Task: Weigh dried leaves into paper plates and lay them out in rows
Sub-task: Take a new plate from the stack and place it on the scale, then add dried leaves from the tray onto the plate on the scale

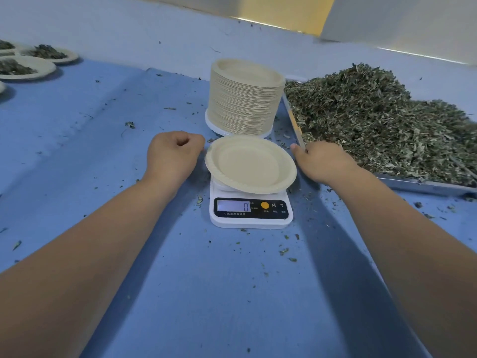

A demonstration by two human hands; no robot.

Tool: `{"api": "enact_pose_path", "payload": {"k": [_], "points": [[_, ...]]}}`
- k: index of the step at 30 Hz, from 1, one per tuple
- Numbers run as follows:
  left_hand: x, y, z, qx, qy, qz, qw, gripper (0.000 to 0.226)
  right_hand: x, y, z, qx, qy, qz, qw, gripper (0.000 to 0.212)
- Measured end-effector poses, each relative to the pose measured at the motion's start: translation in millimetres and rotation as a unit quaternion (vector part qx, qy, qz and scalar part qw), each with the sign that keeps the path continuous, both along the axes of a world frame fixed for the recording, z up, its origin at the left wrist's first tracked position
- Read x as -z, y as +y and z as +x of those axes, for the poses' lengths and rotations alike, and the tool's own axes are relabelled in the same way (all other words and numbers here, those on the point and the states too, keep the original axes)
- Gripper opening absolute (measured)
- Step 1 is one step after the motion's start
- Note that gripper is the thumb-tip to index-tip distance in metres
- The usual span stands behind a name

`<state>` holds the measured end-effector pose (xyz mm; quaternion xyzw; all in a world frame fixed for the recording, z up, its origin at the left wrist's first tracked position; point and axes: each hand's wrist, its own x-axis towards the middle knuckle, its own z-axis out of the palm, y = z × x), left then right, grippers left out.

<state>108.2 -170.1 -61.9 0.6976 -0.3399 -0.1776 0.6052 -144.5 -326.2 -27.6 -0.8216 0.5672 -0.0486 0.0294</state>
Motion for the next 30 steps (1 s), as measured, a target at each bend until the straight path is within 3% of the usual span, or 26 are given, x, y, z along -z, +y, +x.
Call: {"api": "enact_pose_path", "payload": {"k": [4,7,11,15,20,23,25,27,30], "points": [[0,0,1,0.006,-0.006,0.007,1.0,0.041,-7,-3,-5,0.005,-0.1,-0.044,0.994,0.062],[-2,0,-1,0.013,-0.018,0.019,1.0,0.029,-15,-6,-10,0.009,-0.161,-0.11,0.981,0.06],[-1,0,-2,0.01,-0.02,0.005,1.0,0.048,-11,-5,-10,0.01,-0.138,-0.094,0.986,0.059],[-1,0,-3,0.007,-0.023,0.001,1.0,0.042,-25,-2,-7,0.017,-0.191,-0.125,0.973,0.059],[2,-1,-4,0.009,-0.025,-0.016,1.0,0.036,-62,23,31,-0.072,-0.272,-0.143,0.949,0.057],[0,-1,-3,0.03,0.026,-0.029,0.999,0.031,-74,47,61,-0.15,-0.305,-0.108,0.934,0.055],[-1,-1,-2,0.042,0.066,-0.038,0.996,0.023,-71,59,77,-0.181,-0.282,-0.077,0.939,0.051],[-2,0,-1,0.04,0.067,-0.037,0.996,0.023,-60,68,86,-0.2,-0.196,-0.054,0.958,0.046],[-1,1,-1,0.026,0.032,-0.026,0.999,0.04,-51,67,88,-0.215,-0.159,-0.047,0.962,0.038]]}}
